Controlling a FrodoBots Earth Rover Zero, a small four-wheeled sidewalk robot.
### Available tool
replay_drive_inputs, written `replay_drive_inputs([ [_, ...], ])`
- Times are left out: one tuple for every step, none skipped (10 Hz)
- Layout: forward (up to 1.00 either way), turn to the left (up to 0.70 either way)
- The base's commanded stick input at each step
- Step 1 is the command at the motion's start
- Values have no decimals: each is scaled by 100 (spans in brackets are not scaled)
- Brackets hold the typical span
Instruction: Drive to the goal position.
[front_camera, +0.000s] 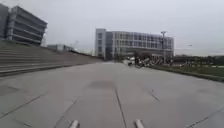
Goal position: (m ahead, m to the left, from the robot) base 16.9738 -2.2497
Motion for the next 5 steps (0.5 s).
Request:
replay_drive_inputs([
  [100,-9],
  [100,0],
  [100,0],
  [100,0],
  [100,0],
])
